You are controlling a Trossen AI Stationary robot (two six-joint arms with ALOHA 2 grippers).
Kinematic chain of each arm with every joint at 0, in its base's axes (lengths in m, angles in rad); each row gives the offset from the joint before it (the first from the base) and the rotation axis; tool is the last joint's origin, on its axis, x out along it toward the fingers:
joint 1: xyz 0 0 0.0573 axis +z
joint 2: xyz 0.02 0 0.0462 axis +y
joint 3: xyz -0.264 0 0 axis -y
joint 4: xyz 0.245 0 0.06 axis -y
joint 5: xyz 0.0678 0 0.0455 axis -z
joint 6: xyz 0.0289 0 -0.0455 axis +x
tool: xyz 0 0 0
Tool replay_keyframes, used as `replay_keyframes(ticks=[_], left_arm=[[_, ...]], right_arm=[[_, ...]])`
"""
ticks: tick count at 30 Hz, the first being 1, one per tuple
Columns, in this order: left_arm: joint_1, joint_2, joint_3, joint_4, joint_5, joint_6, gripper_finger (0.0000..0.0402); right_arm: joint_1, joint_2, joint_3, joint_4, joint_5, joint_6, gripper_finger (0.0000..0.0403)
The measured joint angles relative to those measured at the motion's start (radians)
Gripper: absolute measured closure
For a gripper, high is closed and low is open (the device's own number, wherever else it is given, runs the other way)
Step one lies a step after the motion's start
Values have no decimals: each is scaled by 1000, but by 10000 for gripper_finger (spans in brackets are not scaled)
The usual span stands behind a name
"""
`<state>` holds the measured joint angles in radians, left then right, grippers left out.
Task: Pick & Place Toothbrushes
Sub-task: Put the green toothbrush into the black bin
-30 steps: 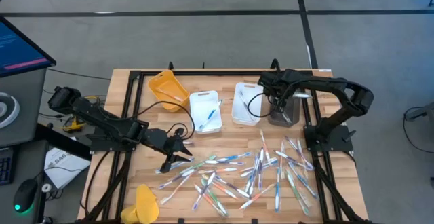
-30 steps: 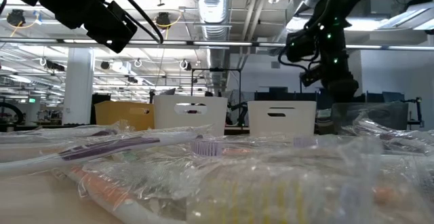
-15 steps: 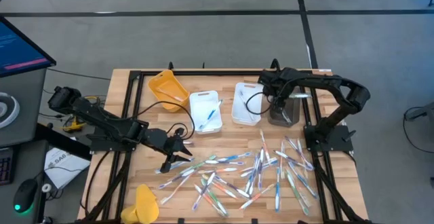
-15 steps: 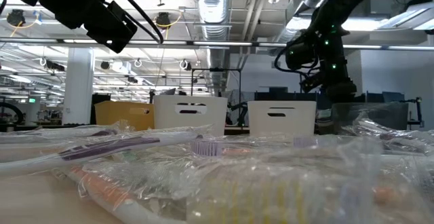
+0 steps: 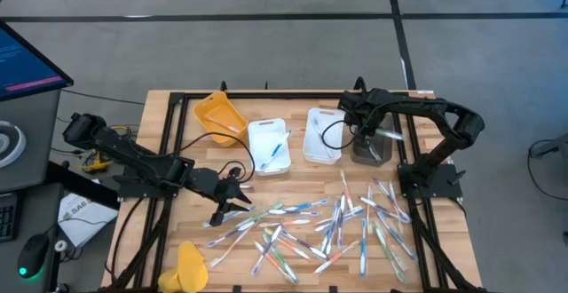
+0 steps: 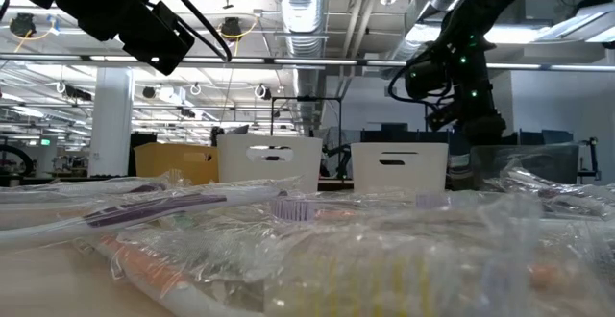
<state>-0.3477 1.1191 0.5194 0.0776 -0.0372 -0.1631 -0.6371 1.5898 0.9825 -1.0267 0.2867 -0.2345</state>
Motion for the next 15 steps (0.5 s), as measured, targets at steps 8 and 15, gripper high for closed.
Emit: replay_keyframes(ticks=[8,15], left_arm=[[0,0,0,0,0,0,298],[0,0,0,0,0,0,298]], right_arm=[[2,0,0,-40,12,147,386],[-6,0,2,-36,1,314,382]])
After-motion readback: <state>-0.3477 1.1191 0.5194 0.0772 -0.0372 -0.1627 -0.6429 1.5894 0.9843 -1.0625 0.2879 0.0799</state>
